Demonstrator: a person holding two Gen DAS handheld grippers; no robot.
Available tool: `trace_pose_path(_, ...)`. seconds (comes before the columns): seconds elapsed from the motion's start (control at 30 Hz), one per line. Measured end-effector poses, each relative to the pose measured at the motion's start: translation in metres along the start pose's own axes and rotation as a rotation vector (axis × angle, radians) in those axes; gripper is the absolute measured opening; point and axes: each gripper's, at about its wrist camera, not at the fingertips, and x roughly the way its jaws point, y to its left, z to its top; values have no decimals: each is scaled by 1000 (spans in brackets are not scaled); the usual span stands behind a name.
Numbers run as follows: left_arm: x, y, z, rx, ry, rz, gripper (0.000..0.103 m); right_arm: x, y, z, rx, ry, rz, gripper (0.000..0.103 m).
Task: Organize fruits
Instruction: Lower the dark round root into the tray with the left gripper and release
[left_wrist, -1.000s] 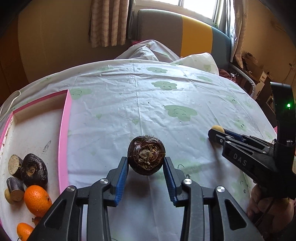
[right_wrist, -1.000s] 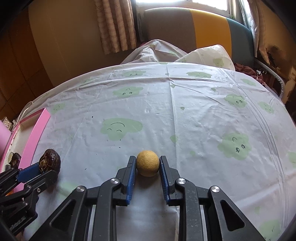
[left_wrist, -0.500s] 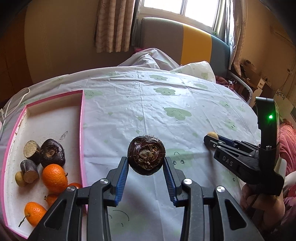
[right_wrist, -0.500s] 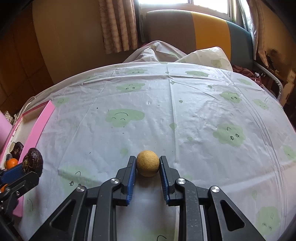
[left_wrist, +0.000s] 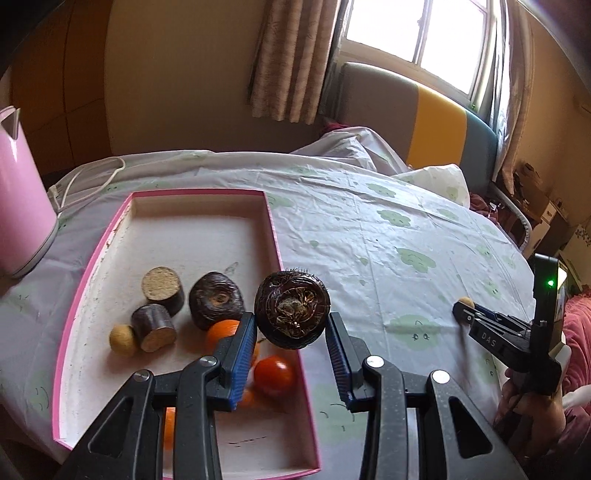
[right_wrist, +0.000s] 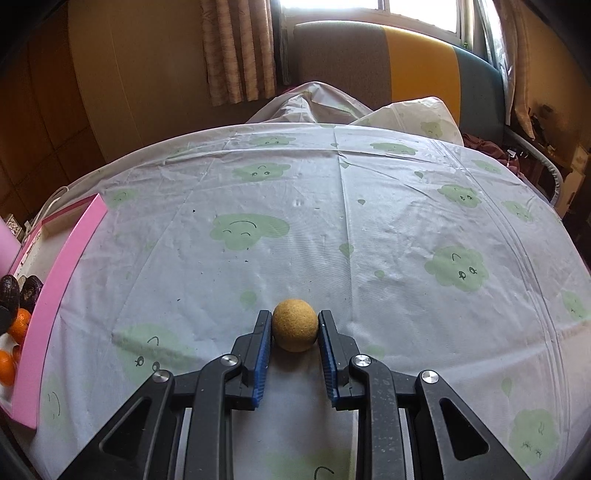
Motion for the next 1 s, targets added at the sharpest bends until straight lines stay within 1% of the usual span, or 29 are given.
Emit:
trace_pose_path(0.23, -15, 51, 2, -103, -22, 51, 39, 0, 1, 0, -2, -1, -3, 25)
trace_pose_path(0.37, -27, 80, -5, -164, -28, 79, 39, 0, 0, 0, 0, -3, 1, 25)
trace_pose_path(0.47, -32, 91, -15, -180, -16, 93, 39, 0, -1, 0, 2, -5, 5, 25)
trace_pose_path(0.6, -28, 92, -22, -182, 4, 90, 39, 0, -2, -1, 7, -7, 10, 25)
trace_pose_path(0.77, -11, 79, -14, -156, 24, 64, 39, 0, -2, -1, 7, -7, 10, 25)
trace_pose_path(0.83, 0, 71, -13, -137, 56, 72, 39, 0, -2, -1, 7, -7, 10, 25)
trace_pose_path(0.9, 9, 67, -14, -132, 74, 73, 39, 0, -2, -1, 7, -7, 10, 25)
trace_pose_path(1.0, 18, 66, -16, -127, 95, 96, 39, 0, -2, -1, 7, -7, 10, 25)
